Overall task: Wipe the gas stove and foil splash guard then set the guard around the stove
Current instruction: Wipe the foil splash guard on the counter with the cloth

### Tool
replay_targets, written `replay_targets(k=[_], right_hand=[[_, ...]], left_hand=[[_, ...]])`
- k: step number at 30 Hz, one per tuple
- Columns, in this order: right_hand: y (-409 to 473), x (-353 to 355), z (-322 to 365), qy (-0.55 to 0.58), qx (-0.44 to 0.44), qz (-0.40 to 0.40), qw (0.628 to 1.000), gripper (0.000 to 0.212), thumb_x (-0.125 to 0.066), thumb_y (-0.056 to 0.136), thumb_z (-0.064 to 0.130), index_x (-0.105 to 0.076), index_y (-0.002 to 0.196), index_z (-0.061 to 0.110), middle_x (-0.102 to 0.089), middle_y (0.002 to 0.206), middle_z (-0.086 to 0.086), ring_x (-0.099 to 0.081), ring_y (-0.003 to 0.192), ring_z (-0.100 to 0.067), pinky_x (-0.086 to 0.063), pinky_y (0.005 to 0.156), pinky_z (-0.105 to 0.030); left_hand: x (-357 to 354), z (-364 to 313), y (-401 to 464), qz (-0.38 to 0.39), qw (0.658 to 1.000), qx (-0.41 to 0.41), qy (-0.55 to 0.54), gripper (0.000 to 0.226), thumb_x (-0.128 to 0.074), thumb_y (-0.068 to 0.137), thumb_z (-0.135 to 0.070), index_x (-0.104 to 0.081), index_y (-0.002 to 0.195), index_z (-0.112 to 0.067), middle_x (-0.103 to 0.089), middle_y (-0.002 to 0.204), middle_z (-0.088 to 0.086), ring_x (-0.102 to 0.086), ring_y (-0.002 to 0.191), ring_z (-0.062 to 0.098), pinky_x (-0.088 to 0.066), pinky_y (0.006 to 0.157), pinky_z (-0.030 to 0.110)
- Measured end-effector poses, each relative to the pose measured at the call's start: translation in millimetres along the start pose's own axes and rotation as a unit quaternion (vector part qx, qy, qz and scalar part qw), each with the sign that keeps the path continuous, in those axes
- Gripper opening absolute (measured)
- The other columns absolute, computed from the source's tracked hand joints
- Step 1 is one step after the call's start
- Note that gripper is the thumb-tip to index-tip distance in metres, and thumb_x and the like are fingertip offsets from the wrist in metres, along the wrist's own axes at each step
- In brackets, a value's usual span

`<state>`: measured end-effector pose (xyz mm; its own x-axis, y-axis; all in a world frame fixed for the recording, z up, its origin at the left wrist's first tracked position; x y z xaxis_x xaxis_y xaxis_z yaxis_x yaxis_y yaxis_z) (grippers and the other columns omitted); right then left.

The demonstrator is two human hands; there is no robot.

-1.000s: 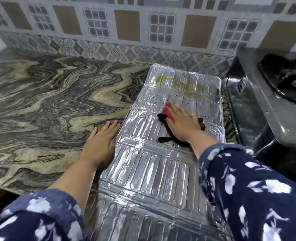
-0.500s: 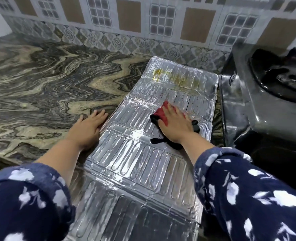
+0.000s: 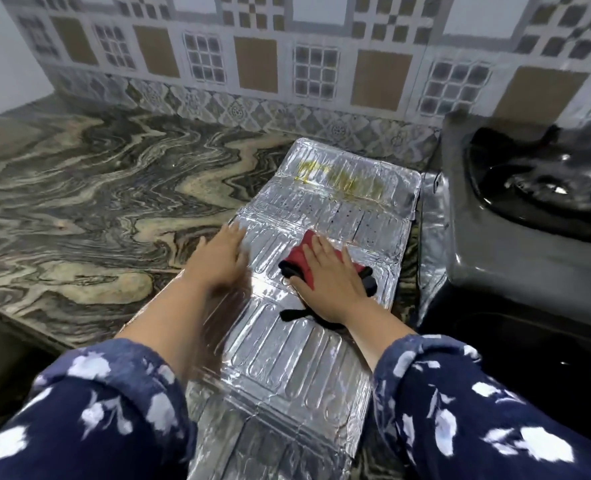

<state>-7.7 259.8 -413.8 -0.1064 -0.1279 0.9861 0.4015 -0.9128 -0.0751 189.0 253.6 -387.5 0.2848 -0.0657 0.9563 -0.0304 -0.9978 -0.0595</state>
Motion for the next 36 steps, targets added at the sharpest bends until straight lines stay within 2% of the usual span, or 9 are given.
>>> replay_targets(k=[5, 8, 13, 15, 17, 22, 26, 31, 36], right_hand=[[1.0, -1.2, -4.7, 0.018, 0.003, 0.006, 1.0, 0.074, -0.015, 0.094, 0.063, 0.005, 0.152, 0.021, 0.016, 0.16, 0.003, 0.015, 0.147, -0.014, 0.01, 0.119, -0.045], [4.8, -2.0, -5.7, 0.029, -0.001, 0.0, 1.0, 0.072, -0.013, 0.094, 0.062, 0.003, 0.152, 0.024, 0.015, 0.159, 0.006, 0.016, 0.146, -0.01, 0.012, 0.119, -0.045], [15.4, 0.0, -5.8, 0.044, 0.008, 0.008, 0.999, 0.073, -0.005, 0.089, 0.066, 0.004, 0.152, 0.03, 0.018, 0.157, 0.015, 0.02, 0.143, -0.003, 0.014, 0.118, -0.043], [24.2, 2.0, -4.7, 0.037, 0.02, 0.016, 0.999, 0.068, -0.011, 0.093, 0.062, 0.003, 0.152, 0.03, 0.018, 0.157, 0.015, 0.019, 0.144, -0.002, 0.015, 0.118, -0.043], [38.3, 3.8, -1.8, 0.036, 0.034, 0.024, 0.998, 0.063, -0.015, 0.097, 0.056, 0.001, 0.152, 0.03, 0.016, 0.157, 0.015, 0.017, 0.145, -0.003, 0.016, 0.117, -0.043], [88.3, 3.4, 18.9, 0.034, 0.074, 0.021, 0.996, 0.058, -0.016, 0.099, 0.052, -0.004, 0.152, 0.031, 0.009, 0.159, 0.016, 0.011, 0.146, -0.005, 0.013, 0.118, -0.046], [129.6, 3.7, 31.3, 0.033, 0.095, 0.017, 0.995, 0.055, -0.017, 0.1, 0.048, -0.008, 0.152, 0.031, 0.004, 0.16, 0.015, 0.007, 0.147, -0.005, 0.011, 0.118, -0.047], [180.7, 8.3, 14.1, 0.032, 0.073, 0.024, 0.997, 0.054, -0.014, 0.1, 0.047, -0.006, 0.152, 0.031, 0.004, 0.16, 0.014, 0.006, 0.147, -0.006, 0.014, 0.116, -0.046], [221.9, 18.5, -20.7, 0.017, 0.042, 0.012, 0.999, 0.055, -0.012, 0.101, 0.046, -0.005, 0.152, 0.03, 0.005, 0.161, 0.013, 0.006, 0.148, -0.008, 0.011, 0.117, -0.051]], left_hand=[[-3.2, -1.8, 43.9, 0.017, 1.0, 0.0, -0.008, 0.052, -0.03, 0.1, -0.031, -0.021, 0.149, -0.014, -0.009, 0.16, 0.004, -0.011, 0.147, 0.02, -0.011, 0.117, 0.054], [-4.6, 6.6, 66.0, 0.031, 0.999, -0.017, 0.015, 0.053, -0.028, 0.1, -0.027, -0.015, 0.15, -0.016, -0.007, 0.16, 0.002, -0.008, 0.148, 0.02, -0.009, 0.117, 0.053], [-0.8, 33.1, 88.9, 0.049, 0.995, -0.069, 0.042, 0.051, -0.022, 0.1, -0.032, -0.017, 0.15, -0.022, -0.012, 0.159, -0.004, -0.008, 0.148, 0.015, -0.004, 0.118, 0.051], [-2.3, 41.1, 91.4, 0.052, 0.993, -0.095, 0.045, 0.058, -0.015, 0.094, -0.039, -0.017, 0.15, -0.024, -0.014, 0.159, -0.005, -0.008, 0.147, 0.014, -0.003, 0.118, 0.048], [-4.3, 47.0, 93.2, 0.041, 0.992, -0.115, 0.043, 0.063, -0.012, 0.089, -0.04, -0.017, 0.15, -0.025, -0.015, 0.158, -0.008, -0.007, 0.147, 0.012, -0.001, 0.118, 0.044], [-10.2, 52.3, 95.8, 0.005, 0.991, -0.135, 0.007, 0.06, -0.015, 0.091, -0.038, -0.02, 0.149, -0.027, -0.02, 0.156, -0.011, -0.008, 0.147, 0.011, -0.001, 0.118, 0.042], [-14.1, 54.6, 96.1, -0.002, 0.991, -0.136, 0.011, 0.065, -0.004, 0.087, -0.047, -0.014, 0.149, -0.03, -0.017, 0.156, -0.016, -0.004, 0.146, 0.006, 0.002, 0.118, 0.036], [-14.1, 55.2, 95.9, -0.006, 0.991, -0.133, 0.021, 0.07, 0.003, 0.083, -0.051, -0.009, 0.149, -0.032, -0.009, 0.155, -0.021, 0.003, 0.144, 0.0, 0.003, 0.119, 0.033], [-13.0, 54.9, 95.6, -0.008, 0.991, -0.13, 0.007, 0.062, 0.001, 0.087, -0.049, -0.006, 0.148, -0.039, -0.004, 0.151, -0.027, 0.008, 0.142, -0.003, 0.006, 0.118, 0.03]])
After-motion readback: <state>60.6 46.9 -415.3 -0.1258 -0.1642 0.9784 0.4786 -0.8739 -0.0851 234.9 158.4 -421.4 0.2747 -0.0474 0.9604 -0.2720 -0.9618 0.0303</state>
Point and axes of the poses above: each hand's wrist, its own y-axis towards the middle knuckle, its own x-axis out of the back of the hand, z = x × y, the point moved 4 cm from there along y, towards the middle knuckle
